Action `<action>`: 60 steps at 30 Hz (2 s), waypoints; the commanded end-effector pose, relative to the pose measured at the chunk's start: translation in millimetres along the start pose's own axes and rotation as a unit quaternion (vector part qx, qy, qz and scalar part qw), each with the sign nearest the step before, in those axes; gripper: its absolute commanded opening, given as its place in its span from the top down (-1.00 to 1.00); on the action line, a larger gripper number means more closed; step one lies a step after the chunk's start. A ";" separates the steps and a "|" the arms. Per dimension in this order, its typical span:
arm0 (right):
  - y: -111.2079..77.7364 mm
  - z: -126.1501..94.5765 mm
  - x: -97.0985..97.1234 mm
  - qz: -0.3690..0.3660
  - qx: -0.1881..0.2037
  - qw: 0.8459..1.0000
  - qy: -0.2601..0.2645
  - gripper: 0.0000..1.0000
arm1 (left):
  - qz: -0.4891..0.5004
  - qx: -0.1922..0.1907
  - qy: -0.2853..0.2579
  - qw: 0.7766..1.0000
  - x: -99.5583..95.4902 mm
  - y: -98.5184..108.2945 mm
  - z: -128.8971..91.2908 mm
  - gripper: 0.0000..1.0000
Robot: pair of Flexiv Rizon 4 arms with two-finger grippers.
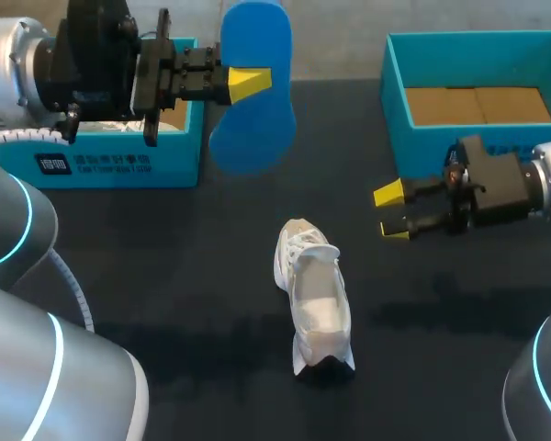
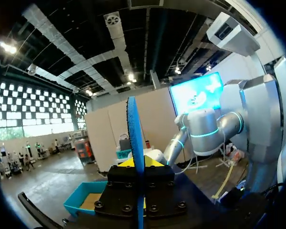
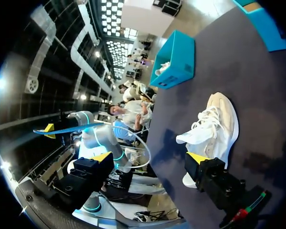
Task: Take the shoe out of the shoebox, open the shoe tongue, remove and reinsert the insole, then place the shoe into the shoebox
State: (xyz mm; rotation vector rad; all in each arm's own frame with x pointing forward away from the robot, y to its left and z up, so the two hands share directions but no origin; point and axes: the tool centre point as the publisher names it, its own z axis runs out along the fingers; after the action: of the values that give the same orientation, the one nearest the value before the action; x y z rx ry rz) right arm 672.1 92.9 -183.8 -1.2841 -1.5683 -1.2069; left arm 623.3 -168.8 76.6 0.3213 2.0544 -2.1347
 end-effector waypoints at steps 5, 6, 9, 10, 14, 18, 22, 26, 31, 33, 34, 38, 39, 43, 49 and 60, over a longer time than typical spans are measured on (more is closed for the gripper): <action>-0.4 1.5 0.0 0.000 -0.001 1.000 0.000 -1.00 | 0.065 -0.004 -0.005 0.998 2.1 -0.5 -0.6 1.00; -0.4 1.5 0.0 0.000 -0.001 1.000 0.000 -1.00 | 0.081 0.005 0.009 0.997 4.2 3.1 1.3 1.00; -0.4 1.5 0.0 0.000 -0.001 1.000 0.000 -1.00 | 0.140 0.015 0.014 0.990 5.6 20.3 1.7 1.00; -0.4 1.5 0.0 0.000 -0.001 1.000 0.000 -1.00 | 0.164 0.024 0.009 0.986 6.7 24.9 1.4 1.00; -0.4 1.5 0.0 0.000 -0.001 1.000 0.000 -1.00 | 0.233 0.053 0.030 0.971 8.8 48.2 -0.1 1.00; -0.4 1.5 0.0 0.000 -0.001 1.000 0.000 -1.00 | 0.332 0.033 0.007 0.943 8.4 65.6 1.6 1.00; -0.4 1.5 0.0 0.000 -0.001 1.000 0.000 -1.00 | 0.426 0.027 -0.003 0.904 16.0 79.2 7.1 1.00; -0.4 1.5 0.0 0.000 -0.001 1.000 0.000 -1.00 | 0.490 0.031 -0.001 0.871 24.0 89.8 9.0 1.00; -0.4 1.5 0.0 0.000 -0.001 1.000 0.000 -1.00 | 0.536 0.039 -0.011 0.843 35.2 98.5 6.6 1.00; -0.4 1.5 0.0 0.000 -0.001 1.000 0.000 -1.00 | 0.550 0.039 -0.014 0.834 39.3 103.6 4.6 1.00; -0.4 1.5 0.0 0.000 -0.001 1.000 0.000 -1.00 | 0.565 0.034 -0.014 0.824 41.7 106.7 2.8 1.00; -0.4 1.5 0.0 0.000 -0.001 1.000 0.000 -1.00 | 0.580 0.029 -0.007 0.814 44.3 111.8 1.5 1.00; -0.4 1.5 0.0 0.000 -0.001 1.000 0.000 -1.00 | 0.580 0.029 -0.007 0.814 44.3 111.8 1.5 1.00; -0.4 1.5 0.0 0.000 -0.001 1.000 0.000 -1.00 | 0.580 0.029 -0.007 0.814 44.3 111.8 1.5 1.00; -0.4 1.5 0.0 0.000 -0.001 1.000 0.000 -1.00 | 0.580 0.029 -0.007 0.814 44.3 111.8 1.5 1.00; -0.4 1.5 0.0 0.000 -0.001 1.000 0.000 -1.00 | 0.665 -0.023 0.026 0.746 69.1 160.3 18.8 1.00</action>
State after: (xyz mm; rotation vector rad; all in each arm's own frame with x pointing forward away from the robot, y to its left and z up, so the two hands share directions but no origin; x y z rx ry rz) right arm 672.2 92.5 -183.4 -1.2847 -1.5678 -1.2061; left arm 604.0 -186.6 -80.2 1.3367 1.1087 -1.1500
